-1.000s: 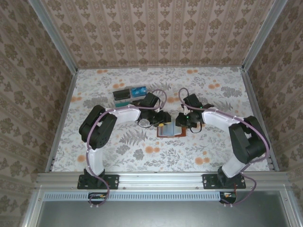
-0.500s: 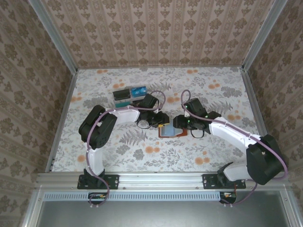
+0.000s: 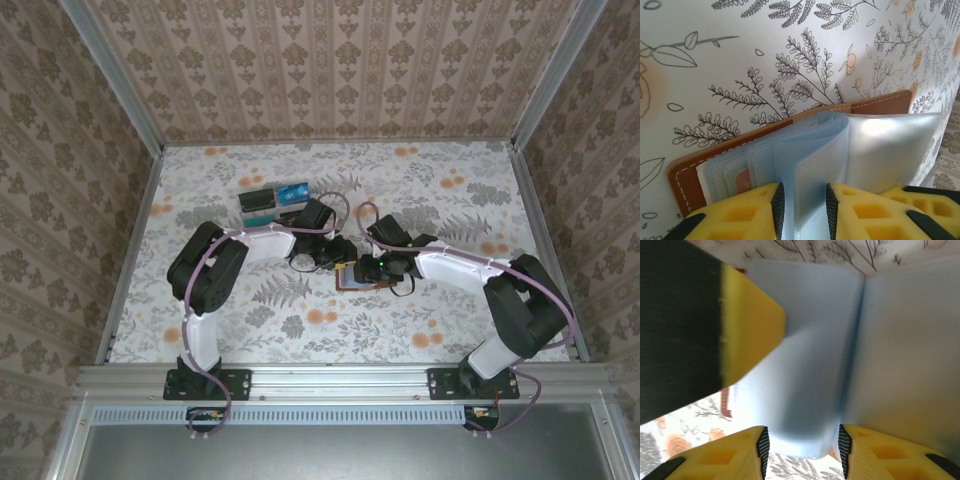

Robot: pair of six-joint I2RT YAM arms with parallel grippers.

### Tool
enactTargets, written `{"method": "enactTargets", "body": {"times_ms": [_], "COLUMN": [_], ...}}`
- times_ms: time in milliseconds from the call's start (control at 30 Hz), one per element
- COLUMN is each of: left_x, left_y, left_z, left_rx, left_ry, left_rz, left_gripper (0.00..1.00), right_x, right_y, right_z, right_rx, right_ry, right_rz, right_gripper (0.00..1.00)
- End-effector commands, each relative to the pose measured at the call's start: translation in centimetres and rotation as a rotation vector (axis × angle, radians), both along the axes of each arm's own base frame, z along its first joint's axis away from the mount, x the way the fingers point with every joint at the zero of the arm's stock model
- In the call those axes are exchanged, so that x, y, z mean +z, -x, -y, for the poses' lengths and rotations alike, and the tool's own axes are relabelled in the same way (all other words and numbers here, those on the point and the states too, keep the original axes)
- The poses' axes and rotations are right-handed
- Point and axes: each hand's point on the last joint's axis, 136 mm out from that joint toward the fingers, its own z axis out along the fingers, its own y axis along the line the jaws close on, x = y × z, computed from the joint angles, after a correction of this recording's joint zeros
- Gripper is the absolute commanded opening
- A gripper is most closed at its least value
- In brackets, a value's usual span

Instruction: Take the credit cards out of the card holder

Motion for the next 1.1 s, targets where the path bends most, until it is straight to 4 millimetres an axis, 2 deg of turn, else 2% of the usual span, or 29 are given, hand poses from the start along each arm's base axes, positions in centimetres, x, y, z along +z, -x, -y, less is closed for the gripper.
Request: {"method": "enactTargets", "body": {"times_ms": [0, 133, 300, 467, 600, 833, 1067], "left_x": [-2.2, -1.3, 1.1, 2.7, 1.7, 1.5, 0.4], "left_y": [0.6, 0.4, -0.7, -1.6, -1.0, -0.4, -0.5], "left_z": [-0.9, -0.4, 0.1, -1.0, -2.4, -1.4, -1.6], "left_rx": [0.013, 0.001, -0.002, 0.028, 0.031, -0.001, 0.012], "left_ry": [-0.048, -0.016, 0.033, 0.023, -0.071, -0.085, -0.131], "left_rz": [-0.052, -0.043, -0.009, 0.022, 0.015, 0.01, -0.017], "left_gripper": [0.32, 0.32, 0.32, 0.32, 0.34, 0.36, 0.35], "right_x": [-1.0, -2.5, -4.2, -4.8, -5.0, -5.3, -5.4], "right_y": [-0.6, -0.6, -0.1, 0.1, 0.1, 0.2, 0.2], "right_z": [0.4, 1.3, 2.6, 3.2, 3.0, 2.5, 2.7], "right_rx": [-0.037, -0.071, -0.102, -0.128, -0.13, -0.121, -0.13], "right_ry": [0.024, 0.069, 0.121, 0.12, 0.111, 0.084, 0.08], "right_rz": [-0.023, -0.062, -0.108, -0.123, -0.128, -0.142, -0.144], "right_gripper": [0.43, 0.37, 0.31, 0.3, 0.29, 0.27, 0.26]}}
